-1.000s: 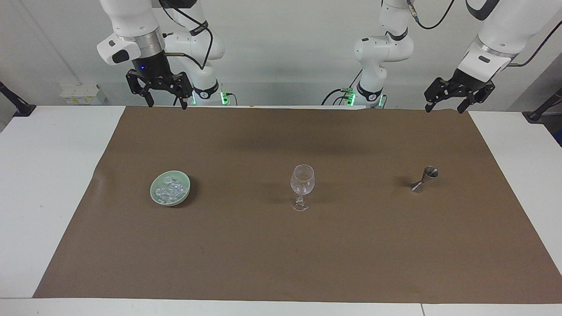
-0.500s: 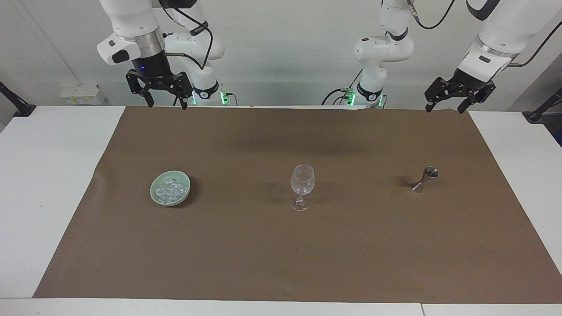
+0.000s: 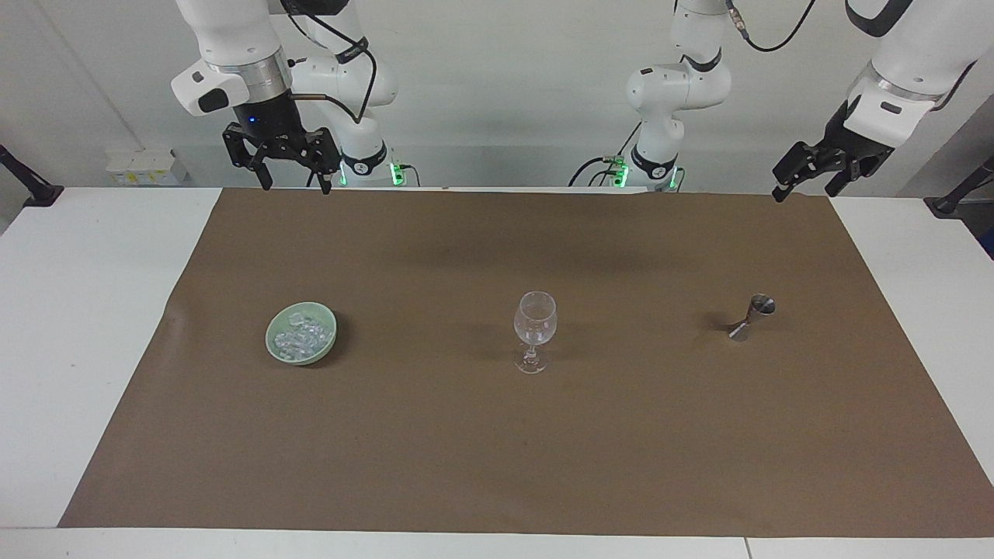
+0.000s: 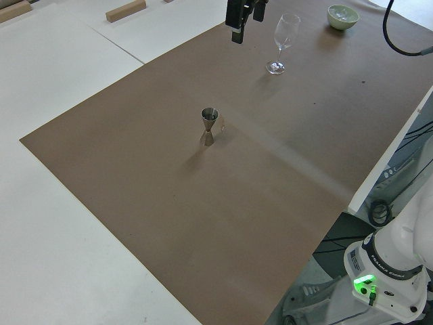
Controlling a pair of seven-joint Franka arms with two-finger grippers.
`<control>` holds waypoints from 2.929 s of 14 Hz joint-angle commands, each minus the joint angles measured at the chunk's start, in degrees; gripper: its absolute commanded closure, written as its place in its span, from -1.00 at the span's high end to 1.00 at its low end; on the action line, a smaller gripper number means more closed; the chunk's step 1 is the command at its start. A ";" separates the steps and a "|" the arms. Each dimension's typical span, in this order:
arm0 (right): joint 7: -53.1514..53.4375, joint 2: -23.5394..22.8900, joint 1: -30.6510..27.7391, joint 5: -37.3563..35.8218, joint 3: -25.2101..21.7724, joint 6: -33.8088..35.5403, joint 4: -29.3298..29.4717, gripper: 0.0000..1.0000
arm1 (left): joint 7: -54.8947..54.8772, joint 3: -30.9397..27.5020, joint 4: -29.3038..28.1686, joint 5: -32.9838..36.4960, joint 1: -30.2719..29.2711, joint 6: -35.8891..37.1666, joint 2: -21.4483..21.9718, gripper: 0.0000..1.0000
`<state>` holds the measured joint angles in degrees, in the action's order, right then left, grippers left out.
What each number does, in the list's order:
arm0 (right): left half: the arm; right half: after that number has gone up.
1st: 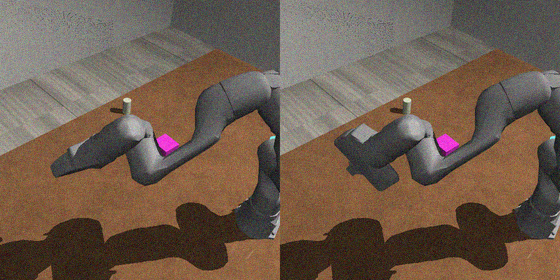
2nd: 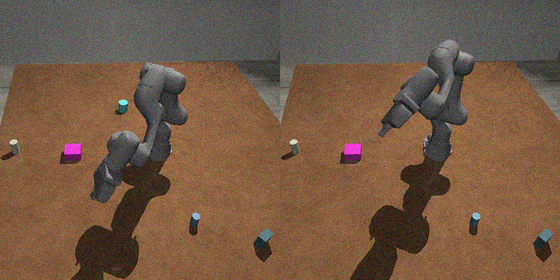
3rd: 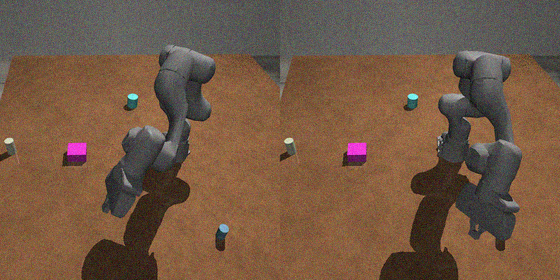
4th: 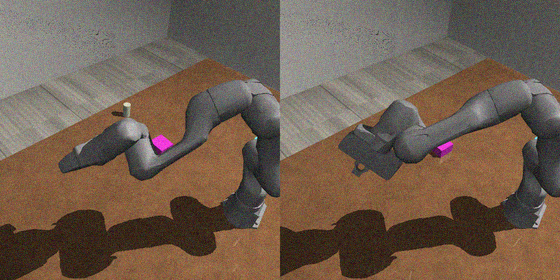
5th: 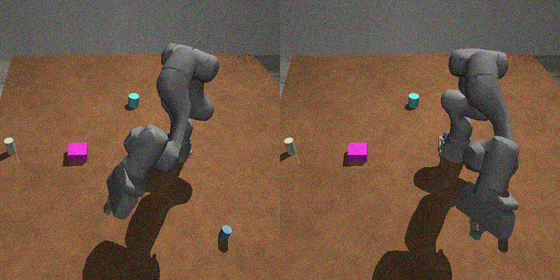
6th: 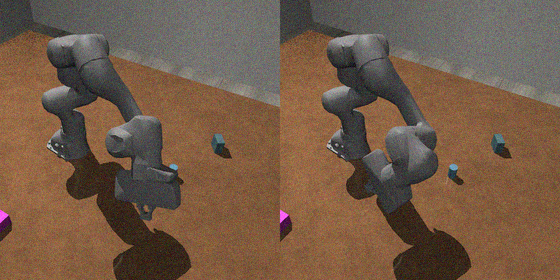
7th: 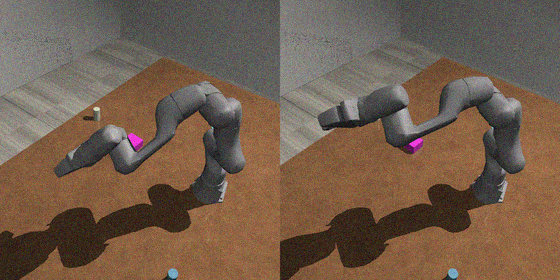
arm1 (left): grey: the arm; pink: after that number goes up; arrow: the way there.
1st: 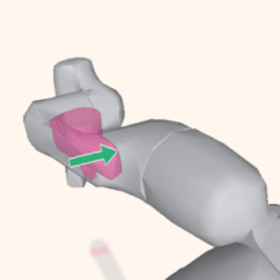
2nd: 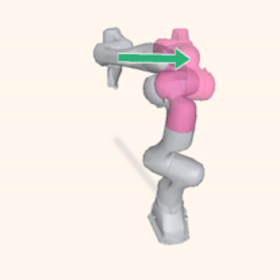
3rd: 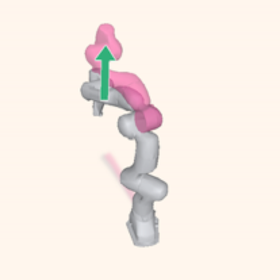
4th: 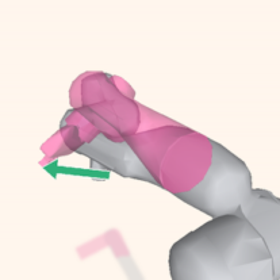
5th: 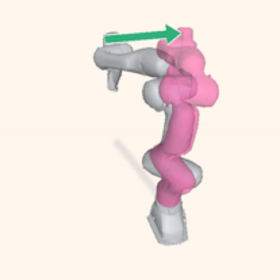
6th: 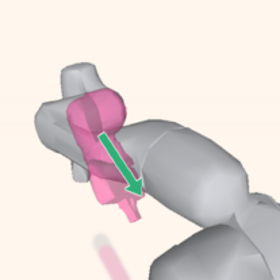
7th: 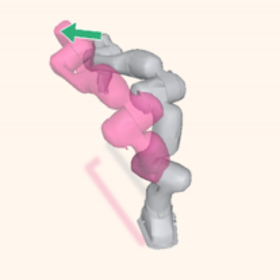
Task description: Pour wine and add ice with both arms
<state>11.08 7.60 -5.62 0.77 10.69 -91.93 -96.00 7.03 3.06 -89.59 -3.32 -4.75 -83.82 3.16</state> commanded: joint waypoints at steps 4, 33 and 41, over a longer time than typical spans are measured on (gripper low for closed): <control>0.43 0.22 -0.80 0.99 0.39 0.52 -0.07 1.00 | 3.43 0.28 -1.29 -8.71 -9.56 2.16 -0.96 1.00; 0.43 0.22 -0.80 0.99 0.39 0.52 -0.07 1.00 | 29.36 -0.69 -10.86 -43.96 -32.34 0.59 -24.52 1.00; 0.35 0.22 -0.80 0.99 0.39 0.52 -0.07 1.00 | 30.59 -0.78 -15.43 -47.74 -32.34 0.32 -23.12 1.00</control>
<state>11.08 7.60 -5.62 0.77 10.69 -91.93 -95.99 36.69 2.16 -101.35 -48.97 -36.68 -82.24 -22.06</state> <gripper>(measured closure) 0.000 0.000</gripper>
